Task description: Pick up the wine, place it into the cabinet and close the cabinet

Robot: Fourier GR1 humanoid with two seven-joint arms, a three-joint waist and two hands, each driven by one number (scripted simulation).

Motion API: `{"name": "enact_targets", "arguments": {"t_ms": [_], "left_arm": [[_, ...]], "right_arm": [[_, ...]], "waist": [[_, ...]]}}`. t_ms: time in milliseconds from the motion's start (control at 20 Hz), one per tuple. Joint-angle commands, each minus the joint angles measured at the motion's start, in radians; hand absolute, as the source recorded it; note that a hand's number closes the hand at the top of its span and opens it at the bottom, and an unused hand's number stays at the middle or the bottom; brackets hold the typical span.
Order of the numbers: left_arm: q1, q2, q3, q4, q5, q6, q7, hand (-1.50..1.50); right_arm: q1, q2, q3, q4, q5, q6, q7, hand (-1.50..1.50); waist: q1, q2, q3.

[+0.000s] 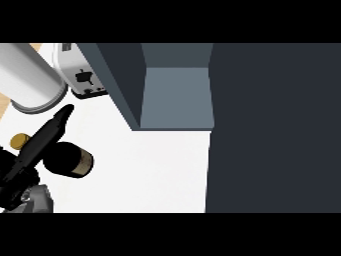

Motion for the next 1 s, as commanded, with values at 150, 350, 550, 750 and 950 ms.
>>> {"name": "enact_targets", "arguments": {"t_ms": [150,350,550,750,950], "left_arm": [[0.110,0.005,0.021,0.030,0.182,0.038,-0.153,-1.50],[0.202,0.000,-0.023,-0.030,0.190,0.044,-0.167,-1.50],[0.157,0.000,-0.062,0.072,0.266,0.147,-0.258,-1.50],[0.272,0.000,0.001,0.057,0.470,0.036,-0.439,-1.50],[0.293,0.000,-0.047,0.142,0.631,0.077,-0.596,-1.50]], "right_arm": [[0.011,0.055,0.080,-0.065,0.053,-0.035,0.046,-1.50],[-0.015,0.008,-0.007,-0.038,-0.038,0.004,0.061,-1.50],[-0.014,0.054,0.061,-0.029,0.045,-0.018,0.039,-1.50],[-0.023,0.038,0.055,-0.030,0.031,-0.003,0.043,-1.50],[0.044,0.071,0.079,-0.020,0.072,0.022,-0.020,-1.50]], "waist": [[0.001,0.000,-0.001],[0.001,0.000,0.000],[-0.001,0.001,0.000],[0.003,0.000,-0.001],[0.002,0.000,-0.001]]}}
